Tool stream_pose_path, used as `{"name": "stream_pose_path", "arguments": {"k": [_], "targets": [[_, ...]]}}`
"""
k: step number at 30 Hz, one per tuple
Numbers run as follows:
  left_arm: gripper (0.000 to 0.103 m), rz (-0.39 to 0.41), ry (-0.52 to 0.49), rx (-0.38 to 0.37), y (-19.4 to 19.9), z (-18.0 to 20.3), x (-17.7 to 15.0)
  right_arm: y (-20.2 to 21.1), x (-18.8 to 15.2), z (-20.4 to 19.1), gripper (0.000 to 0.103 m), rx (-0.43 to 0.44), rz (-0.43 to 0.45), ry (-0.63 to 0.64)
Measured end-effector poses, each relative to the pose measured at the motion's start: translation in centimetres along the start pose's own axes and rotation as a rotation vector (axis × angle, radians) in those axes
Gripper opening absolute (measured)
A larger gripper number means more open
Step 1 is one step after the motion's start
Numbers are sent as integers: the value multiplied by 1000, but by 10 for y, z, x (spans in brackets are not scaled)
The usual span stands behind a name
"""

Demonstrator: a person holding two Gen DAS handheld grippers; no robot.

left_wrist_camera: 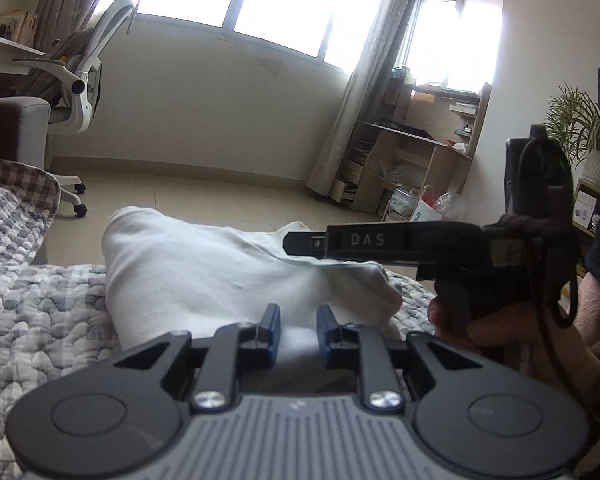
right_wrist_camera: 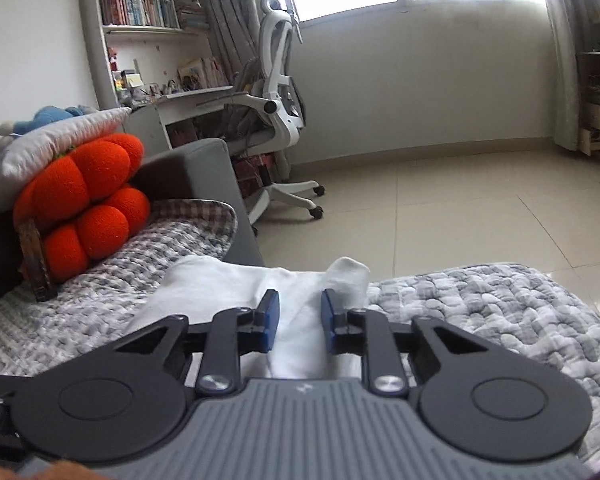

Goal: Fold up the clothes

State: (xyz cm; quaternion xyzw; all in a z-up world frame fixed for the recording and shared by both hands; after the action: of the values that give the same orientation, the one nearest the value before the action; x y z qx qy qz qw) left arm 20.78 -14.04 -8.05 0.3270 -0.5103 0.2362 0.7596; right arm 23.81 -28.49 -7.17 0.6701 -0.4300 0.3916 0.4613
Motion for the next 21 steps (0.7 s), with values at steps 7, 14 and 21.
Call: {"name": "stream_pose_path", "arguments": {"k": [7, 14, 21], "targets": [[22, -5, 34, -40, 1, -4, -1, -2, 2, 4, 11, -51, 17, -14], [25, -5, 27, -46, 2, 0, -2, -2, 0, 1, 14, -54, 14, 5], [27, -9, 24, -57, 2, 0, -2, 1, 1, 9, 19, -55, 12, -52]]}}
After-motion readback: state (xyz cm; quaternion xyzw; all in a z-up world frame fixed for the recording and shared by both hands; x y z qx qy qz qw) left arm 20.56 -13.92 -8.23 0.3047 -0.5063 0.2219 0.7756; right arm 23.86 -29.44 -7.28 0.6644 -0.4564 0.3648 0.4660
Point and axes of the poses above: each gripper's, at about its wrist camera, not at the fingertips, and y roughly against the way its jaws point, z to its right, x to its top, the point moved 7 cm from there along -y, roughly the way its jaws point, and after that the axes turned 7 degrees about z, right-handed, at the moved point
